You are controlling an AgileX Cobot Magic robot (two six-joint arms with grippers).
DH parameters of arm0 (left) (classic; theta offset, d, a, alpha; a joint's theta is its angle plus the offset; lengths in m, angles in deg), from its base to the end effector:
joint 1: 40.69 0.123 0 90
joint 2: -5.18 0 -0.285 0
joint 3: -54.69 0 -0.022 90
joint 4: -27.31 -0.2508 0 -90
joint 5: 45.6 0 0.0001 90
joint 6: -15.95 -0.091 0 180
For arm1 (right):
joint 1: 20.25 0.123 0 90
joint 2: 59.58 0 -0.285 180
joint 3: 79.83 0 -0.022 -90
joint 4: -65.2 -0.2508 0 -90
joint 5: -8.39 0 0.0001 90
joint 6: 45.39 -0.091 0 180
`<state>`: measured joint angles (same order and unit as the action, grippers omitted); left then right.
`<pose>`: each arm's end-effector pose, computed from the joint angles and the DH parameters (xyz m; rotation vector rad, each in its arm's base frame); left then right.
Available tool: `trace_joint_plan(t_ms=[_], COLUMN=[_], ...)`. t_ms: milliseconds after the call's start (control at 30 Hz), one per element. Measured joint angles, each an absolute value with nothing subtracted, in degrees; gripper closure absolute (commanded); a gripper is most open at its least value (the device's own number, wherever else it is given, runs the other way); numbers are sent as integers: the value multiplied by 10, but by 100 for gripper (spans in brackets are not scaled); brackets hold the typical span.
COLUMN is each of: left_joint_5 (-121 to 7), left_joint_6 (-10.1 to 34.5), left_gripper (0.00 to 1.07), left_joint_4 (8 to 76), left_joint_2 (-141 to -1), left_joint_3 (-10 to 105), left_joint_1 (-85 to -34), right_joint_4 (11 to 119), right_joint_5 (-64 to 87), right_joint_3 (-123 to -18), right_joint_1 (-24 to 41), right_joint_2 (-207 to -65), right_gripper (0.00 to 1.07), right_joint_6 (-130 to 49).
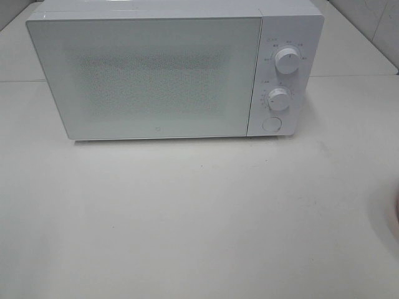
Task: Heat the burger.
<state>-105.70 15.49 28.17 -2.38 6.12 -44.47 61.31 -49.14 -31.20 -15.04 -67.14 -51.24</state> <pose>-0.0050 -0.0009 0.2782 0.0757 2.0275 -0.0545 -0.0037 0.0049 0.2818 0.0102 1.9888 0.2054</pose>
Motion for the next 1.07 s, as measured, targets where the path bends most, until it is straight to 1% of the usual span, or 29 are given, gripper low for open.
trace_joint_plan(t_ms=[233,367,1067], left_joint_5=[-1057,-1057,-1056], left_joint_6=[154,154,154], left_gripper=[8,8,8], left_joint_4=[282,282,282], left_joint_2=[-24,-24,-24], left_joint_3=[61,61,61], left_joint_1=[-443,-425,-424], right_joint_4=[613,613,613], right_joint_5=[-491,-491,-491], right_joint_3=[-312,-312,-312], right_joint_1=[-150,-150,-150], right_joint_2=[-671,-671,-671], right_gripper=[32,32,32], right_joint_6=[-512,-512,-512])
